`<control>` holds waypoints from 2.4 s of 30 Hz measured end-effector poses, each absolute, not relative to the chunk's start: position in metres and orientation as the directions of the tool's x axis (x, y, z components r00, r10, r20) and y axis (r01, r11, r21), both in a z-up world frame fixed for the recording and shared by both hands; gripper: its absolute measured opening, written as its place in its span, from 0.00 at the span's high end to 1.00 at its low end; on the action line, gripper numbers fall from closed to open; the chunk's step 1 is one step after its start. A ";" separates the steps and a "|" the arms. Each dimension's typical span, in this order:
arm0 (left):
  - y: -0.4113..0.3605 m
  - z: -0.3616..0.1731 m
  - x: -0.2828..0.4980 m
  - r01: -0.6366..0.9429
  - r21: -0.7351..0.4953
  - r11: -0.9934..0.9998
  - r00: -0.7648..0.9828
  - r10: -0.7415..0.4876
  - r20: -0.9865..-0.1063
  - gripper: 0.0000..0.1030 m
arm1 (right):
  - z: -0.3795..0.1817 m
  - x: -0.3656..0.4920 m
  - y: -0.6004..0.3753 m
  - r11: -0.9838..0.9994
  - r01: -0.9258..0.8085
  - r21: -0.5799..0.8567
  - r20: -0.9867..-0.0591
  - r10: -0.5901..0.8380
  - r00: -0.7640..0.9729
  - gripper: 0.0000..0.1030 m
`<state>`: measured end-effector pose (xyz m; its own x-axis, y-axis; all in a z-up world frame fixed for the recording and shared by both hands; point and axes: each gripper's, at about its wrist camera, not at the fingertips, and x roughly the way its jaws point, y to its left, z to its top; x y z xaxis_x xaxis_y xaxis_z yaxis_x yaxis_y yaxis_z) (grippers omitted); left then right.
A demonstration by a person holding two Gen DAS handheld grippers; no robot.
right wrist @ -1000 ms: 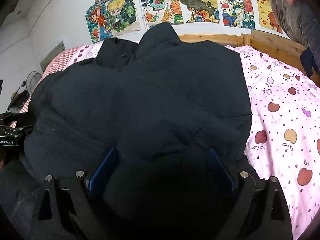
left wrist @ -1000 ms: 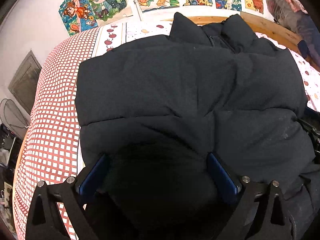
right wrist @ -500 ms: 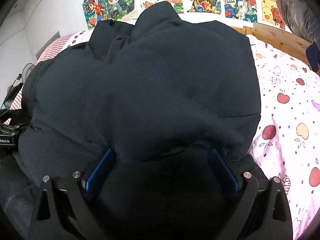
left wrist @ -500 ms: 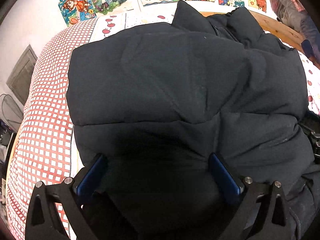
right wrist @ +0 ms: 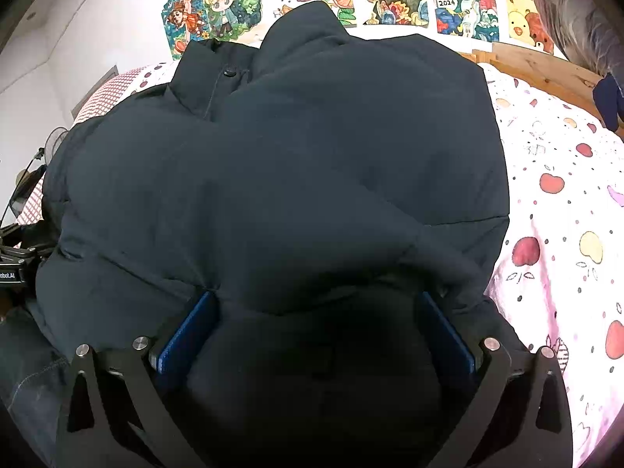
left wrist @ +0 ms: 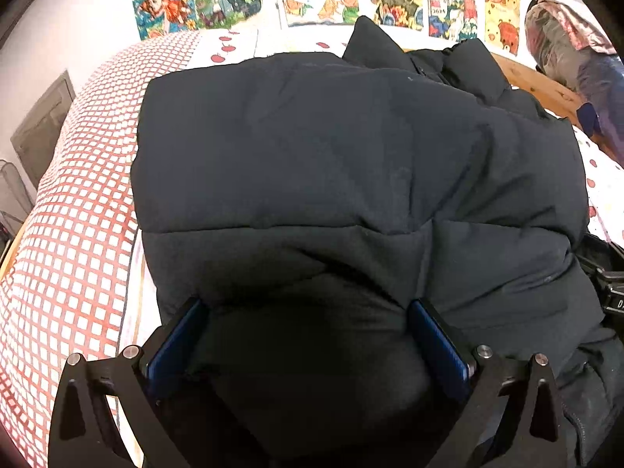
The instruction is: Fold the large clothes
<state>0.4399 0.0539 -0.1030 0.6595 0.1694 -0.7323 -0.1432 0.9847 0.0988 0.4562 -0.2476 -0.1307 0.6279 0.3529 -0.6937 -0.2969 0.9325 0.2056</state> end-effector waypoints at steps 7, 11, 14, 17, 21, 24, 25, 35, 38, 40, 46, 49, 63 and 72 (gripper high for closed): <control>0.046 -0.104 0.421 -0.157 0.094 0.983 0.683 0.176 -0.709 0.00 | -0.133 0.458 -0.253 0.926 -0.306 0.223 -0.672 0.373 0.639 0.01; 0.038 -0.103 0.416 -0.159 0.108 0.981 0.680 0.188 -0.708 0.00 | -0.134 0.458 -0.255 0.925 -0.306 0.223 -0.662 0.375 0.649 0.01; 0.041 -0.097 0.431 -0.146 0.114 0.983 0.663 0.183 -0.726 0.00 | -0.133 0.460 -0.254 0.927 -0.305 0.220 -0.660 0.372 0.653 0.01; 0.046 -0.076 0.435 -0.116 0.072 0.991 0.634 0.130 -0.762 0.00 | -0.130 0.458 -0.254 0.928 -0.303 0.218 -0.661 0.369 0.654 0.01; 0.053 -0.031 0.444 -0.069 0.008 0.998 0.617 0.049 -0.786 0.00 | -0.108 0.463 -0.257 0.914 -0.324 0.243 -0.686 0.398 0.610 0.01; 0.052 0.010 0.462 -0.031 -0.028 0.999 0.651 -0.001 -0.759 0.00 | -0.079 0.473 -0.257 0.900 -0.374 0.226 -0.686 0.419 0.595 0.01; 0.052 0.023 0.472 -0.023 -0.035 0.999 0.666 -0.011 -0.746 0.00 | -0.067 0.477 -0.255 0.893 -0.394 0.216 -0.677 0.428 0.599 0.01; 0.069 0.050 0.618 0.037 -0.185 0.982 0.756 -0.149 -0.638 0.00 | 0.039 0.592 -0.205 0.903 -0.391 0.177 -0.619 0.411 0.669 0.01; 0.070 0.030 0.661 0.058 -0.232 0.971 0.730 -0.200 -0.654 0.00 | 0.032 0.633 -0.207 0.919 -0.315 0.236 -0.639 0.391 0.662 0.01; 0.071 0.016 0.682 0.070 -0.263 0.962 0.705 -0.234 -0.669 0.01 | 0.022 0.657 -0.205 0.924 -0.267 0.275 -0.659 0.383 0.647 0.02; 0.068 -0.010 0.725 0.065 -0.345 0.936 0.657 -0.300 -0.691 0.26 | -0.011 0.697 -0.185 0.925 -0.207 0.320 -0.718 0.379 0.583 0.22; 0.070 -0.018 0.735 0.050 -0.386 0.921 0.639 -0.327 -0.696 0.56 | -0.020 0.708 -0.174 0.929 -0.204 0.309 -0.752 0.370 0.545 0.38; 0.069 0.026 0.658 0.102 -0.308 0.946 0.694 -0.290 -0.659 0.94 | 0.014 0.658 -0.184 0.944 -0.207 0.255 -0.671 0.327 0.665 0.88; 0.075 0.018 0.592 0.247 -0.203 0.948 0.689 -0.319 -0.651 0.94 | 0.025 0.591 -0.226 0.927 -0.272 0.258 -0.620 0.375 0.689 0.88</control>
<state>0.5925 0.0752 0.0176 0.6887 -0.3190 -0.6511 0.2469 0.9475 -0.2030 0.5906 -0.2263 0.0254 0.6894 0.3749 -0.6198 -0.2720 0.9270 0.2582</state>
